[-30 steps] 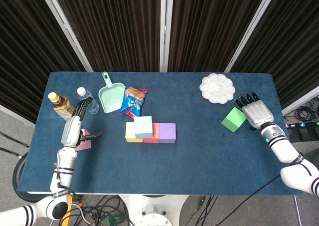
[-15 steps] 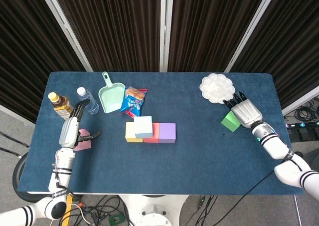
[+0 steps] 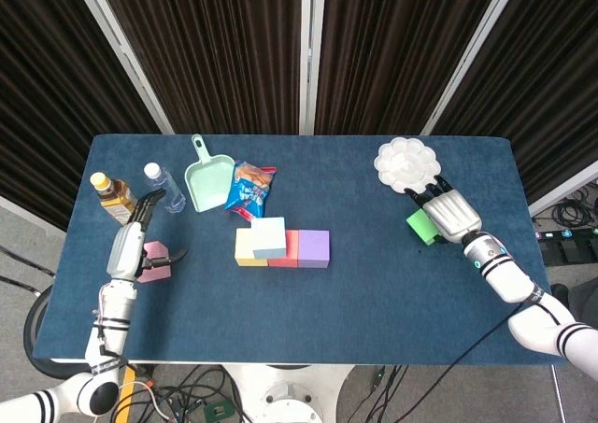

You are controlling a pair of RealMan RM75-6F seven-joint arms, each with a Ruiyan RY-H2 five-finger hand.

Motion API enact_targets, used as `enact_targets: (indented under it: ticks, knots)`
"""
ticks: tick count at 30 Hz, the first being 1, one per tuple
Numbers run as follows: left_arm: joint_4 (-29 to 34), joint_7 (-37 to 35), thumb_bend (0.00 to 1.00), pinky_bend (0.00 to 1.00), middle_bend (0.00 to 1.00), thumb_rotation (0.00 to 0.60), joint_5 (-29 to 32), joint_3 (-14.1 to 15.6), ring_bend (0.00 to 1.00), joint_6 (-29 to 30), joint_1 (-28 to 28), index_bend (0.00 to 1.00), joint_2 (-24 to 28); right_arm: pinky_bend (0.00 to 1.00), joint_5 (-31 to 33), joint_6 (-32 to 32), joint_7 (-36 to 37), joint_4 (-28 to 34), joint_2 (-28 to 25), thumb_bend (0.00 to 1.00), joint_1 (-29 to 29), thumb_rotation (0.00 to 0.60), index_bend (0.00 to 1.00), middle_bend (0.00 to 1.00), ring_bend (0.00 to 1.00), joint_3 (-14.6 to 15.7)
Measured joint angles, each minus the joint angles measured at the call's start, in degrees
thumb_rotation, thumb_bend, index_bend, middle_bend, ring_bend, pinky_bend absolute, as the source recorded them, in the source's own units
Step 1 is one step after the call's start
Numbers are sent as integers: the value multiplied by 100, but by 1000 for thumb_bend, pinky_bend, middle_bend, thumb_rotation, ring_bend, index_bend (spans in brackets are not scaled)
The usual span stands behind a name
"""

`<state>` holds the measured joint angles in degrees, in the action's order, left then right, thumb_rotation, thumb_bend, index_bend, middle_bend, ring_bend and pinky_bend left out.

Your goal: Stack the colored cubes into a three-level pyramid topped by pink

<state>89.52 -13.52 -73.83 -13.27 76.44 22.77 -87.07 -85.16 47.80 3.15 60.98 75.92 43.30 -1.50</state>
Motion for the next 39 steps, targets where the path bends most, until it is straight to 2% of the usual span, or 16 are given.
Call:
enact_targets:
  ticks: [3, 9, 13, 17, 21, 28, 34, 39]
  knots:
    - [63, -5, 123, 121, 45, 600, -46, -12, 0, 102, -59, 89, 78, 0, 146, 193, 46, 463, -260, 197, -55, 600, 0, 767, 205, -186]
    - [176, -166, 123, 121, 45, 600, -138, -17, 0, 265, -215, 89, 269, 0, 860, 311, -29, 1941, -943, 193, -142, 600, 0, 792, 207, -636]
    - [235, -339, 123, 120, 45, 600, -209, 10, 0, 349, -342, 89, 418, 0, 1688, 493, -381, 3138, -1293, 187, -185, 600, 0, 811, 216, -994]
    - [263, -399, 123, 121, 45, 600, -244, 35, 0, 407, -440, 89, 573, 0, 2569, 885, -994, 3989, -1344, 189, -197, 600, 0, 818, 227, -1251]
    - [242, -440, 121, 119, 45, 600, -294, 55, 0, 442, -503, 89, 703, 0, 3313, 1383, -1834, 4454, -1139, 192, -132, 600, 0, 818, 227, -1374]
    - [208, -677, 116, 118, 45, 600, -386, 144, 0, 304, -552, 89, 937, 0, 4466, 2360, -3230, 4982, -215, 196, 201, 600, 0, 818, 228, -1528]
    - [145, -959, 116, 118, 45, 600, -403, 179, 0, 237, -611, 89, 1052, 0, 4972, 2722, -3930, 4981, 487, 197, 601, 600, 0, 818, 229, -1641]
    - [60, -1152, 116, 118, 45, 600, -384, 193, 0, 175, -650, 89, 1104, 0, 5316, 2781, -4181, 4880, 805, 197, 804, 600, 0, 818, 229, -1732]
